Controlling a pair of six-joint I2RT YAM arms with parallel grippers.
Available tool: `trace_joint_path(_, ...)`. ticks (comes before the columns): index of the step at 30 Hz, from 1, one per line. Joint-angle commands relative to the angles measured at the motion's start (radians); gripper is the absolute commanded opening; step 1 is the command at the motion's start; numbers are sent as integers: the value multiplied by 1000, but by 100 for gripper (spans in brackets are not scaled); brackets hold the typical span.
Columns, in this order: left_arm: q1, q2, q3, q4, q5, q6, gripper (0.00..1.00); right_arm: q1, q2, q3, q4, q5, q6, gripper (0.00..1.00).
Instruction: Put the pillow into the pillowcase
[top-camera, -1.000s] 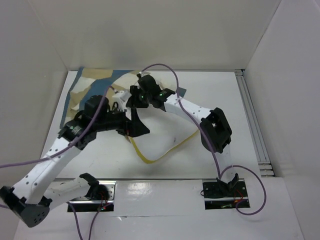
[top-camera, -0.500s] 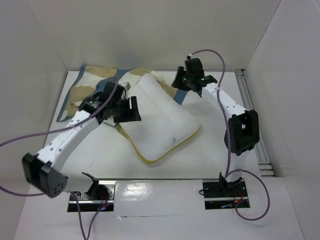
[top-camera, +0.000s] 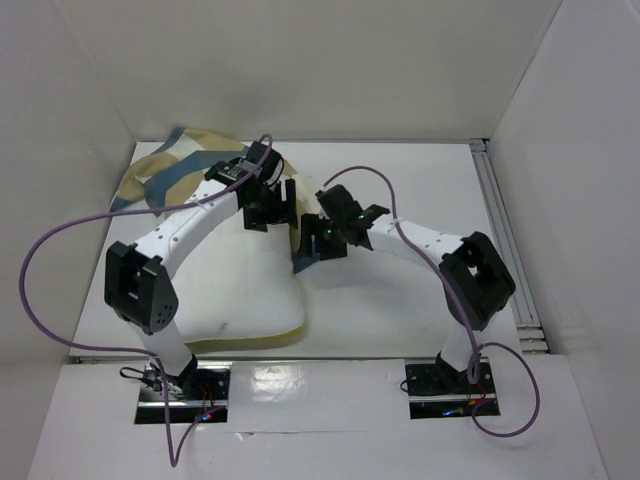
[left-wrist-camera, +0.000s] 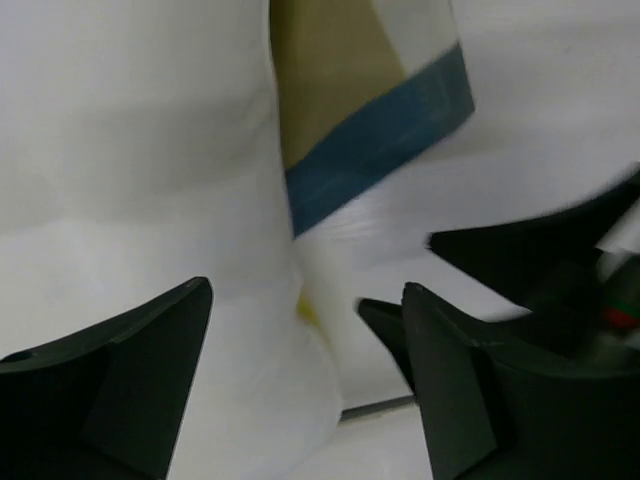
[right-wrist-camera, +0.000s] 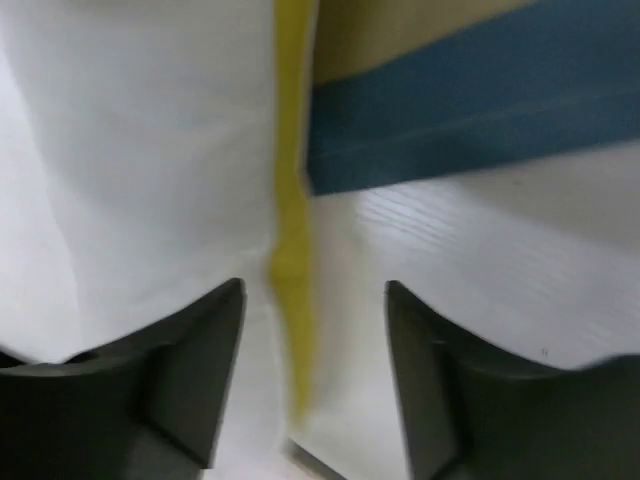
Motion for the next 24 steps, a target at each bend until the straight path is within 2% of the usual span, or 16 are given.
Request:
trace_joint_path(1, 6, 73, 59, -56, -96, 23, 90, -136, -113, 12, 43, 27, -8, 78)
trace_joint_path(3, 6, 107, 82, -56, -154, 34, 98, -178, -83, 65, 43, 4, -62, 88)
trace_joint_path(4, 6, 107, 82, -66, -237, 34, 100, -189, -27, 96, 43, -8, -88, 91)
trace_joint_path(7, 6, 118, 94, -76, -311, 23, 100, -203, 128, 262, -8, -49, -199, 97)
trace_joint_path(10, 6, 140, 104, -76, -424, 36, 100, -203, 253, 389, -22, -123, -246, 100)
trace_joint_path(14, 6, 149, 81, -77, -484, 98, 100, -203, 342, 449, 53, -232, -246, 100)
trace_joint_path(21, 17, 221, 4, -2, -388, 148, 100, -160, 468, 558, 93, -284, -228, 100)
trace_joint_path(24, 57, 254, -8, 38, -311, 119, 98, -134, 491, 569, 104, -304, -210, 91)
